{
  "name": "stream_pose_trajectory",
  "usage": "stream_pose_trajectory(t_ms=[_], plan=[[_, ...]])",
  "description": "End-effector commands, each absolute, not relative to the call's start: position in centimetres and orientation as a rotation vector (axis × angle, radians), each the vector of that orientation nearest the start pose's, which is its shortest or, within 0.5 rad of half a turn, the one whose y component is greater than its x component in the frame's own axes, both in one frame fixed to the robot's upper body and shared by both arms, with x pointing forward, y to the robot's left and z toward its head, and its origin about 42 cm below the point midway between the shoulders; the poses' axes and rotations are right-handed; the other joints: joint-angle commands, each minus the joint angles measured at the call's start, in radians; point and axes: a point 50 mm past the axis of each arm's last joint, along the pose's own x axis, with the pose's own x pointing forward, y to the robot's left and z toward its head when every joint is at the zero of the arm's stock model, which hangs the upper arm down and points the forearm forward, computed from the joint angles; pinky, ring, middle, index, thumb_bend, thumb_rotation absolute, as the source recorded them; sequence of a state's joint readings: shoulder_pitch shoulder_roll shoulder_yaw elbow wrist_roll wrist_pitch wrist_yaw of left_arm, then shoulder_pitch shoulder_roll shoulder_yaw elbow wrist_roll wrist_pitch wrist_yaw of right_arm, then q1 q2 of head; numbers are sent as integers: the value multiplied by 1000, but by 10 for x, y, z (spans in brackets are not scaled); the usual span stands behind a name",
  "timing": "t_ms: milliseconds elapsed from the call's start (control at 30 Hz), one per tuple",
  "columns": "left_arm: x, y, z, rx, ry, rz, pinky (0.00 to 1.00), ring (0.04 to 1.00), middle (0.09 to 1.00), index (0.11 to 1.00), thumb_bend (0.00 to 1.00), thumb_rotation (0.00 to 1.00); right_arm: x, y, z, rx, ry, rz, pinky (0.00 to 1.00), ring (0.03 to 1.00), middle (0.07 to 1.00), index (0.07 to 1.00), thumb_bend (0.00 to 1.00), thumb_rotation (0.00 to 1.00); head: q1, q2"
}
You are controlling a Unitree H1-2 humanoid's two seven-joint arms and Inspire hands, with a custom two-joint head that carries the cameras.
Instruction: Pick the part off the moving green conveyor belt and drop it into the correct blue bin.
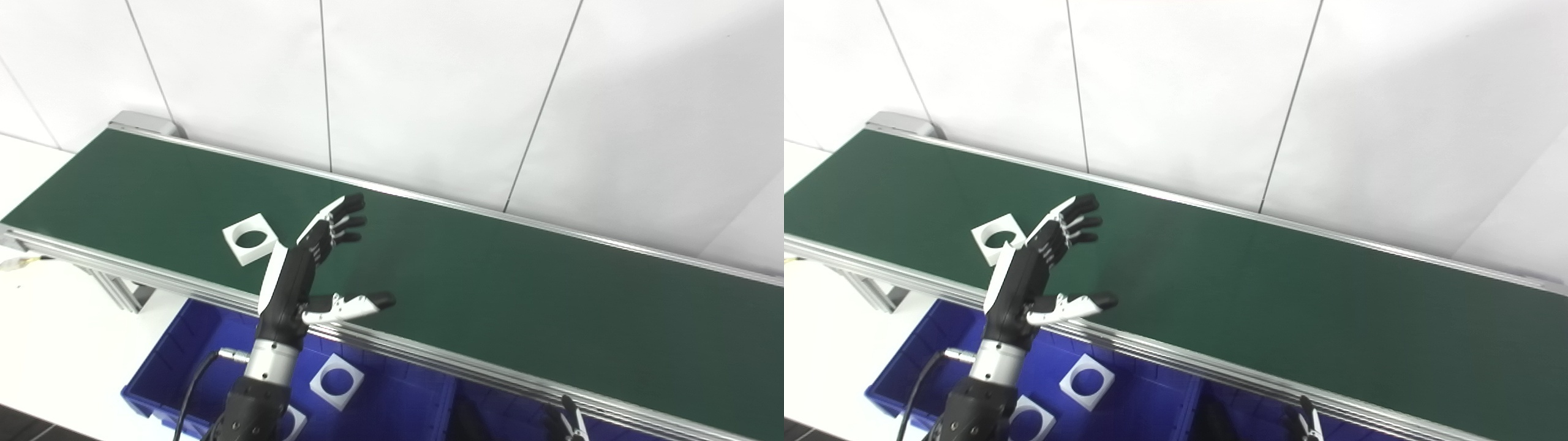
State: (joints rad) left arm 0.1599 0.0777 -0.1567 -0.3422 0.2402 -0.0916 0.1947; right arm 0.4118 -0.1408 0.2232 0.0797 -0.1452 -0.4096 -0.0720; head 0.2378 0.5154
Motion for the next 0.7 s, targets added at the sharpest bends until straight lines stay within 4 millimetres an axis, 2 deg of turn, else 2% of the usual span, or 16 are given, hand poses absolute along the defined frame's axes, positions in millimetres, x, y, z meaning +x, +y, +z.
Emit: stream_pose_trajectory(t_ms=[0,133,233,333,500,567,667], plan=[[238,207,175,321,-356,94,760,832,892,887,784,436,121,-215,25,-196,-6,146,890,899,909,992,762,320,1,1],[253,218,179,394,-326,136,815,885,928,908,764,427,121,-216,26,-192,-7,145,879,899,912,991,759,322,-1,2],[265,228,181,409,-302,151,878,936,959,921,754,375,120,-216,27,-187,-10,141,873,888,905,985,759,308,-1,3],[280,241,177,470,-263,168,909,936,946,915,779,375,120,-217,28,-158,-8,124,879,892,918,994,751,280,1,5],[296,254,171,567,-219,167,874,932,948,921,790,402,121,-217,28,-157,-10,128,867,874,905,982,761,269,3,6],[302,258,168,597,-206,163,914,958,960,921,795,391,121,-217,28,-158,-13,131,864,875,907,981,752,245,3,6],[317,270,159,714,-172,156,887,962,968,921,805,360,121,-216,28,-164,-15,133,863,876,913,986,741,248,4,4]])
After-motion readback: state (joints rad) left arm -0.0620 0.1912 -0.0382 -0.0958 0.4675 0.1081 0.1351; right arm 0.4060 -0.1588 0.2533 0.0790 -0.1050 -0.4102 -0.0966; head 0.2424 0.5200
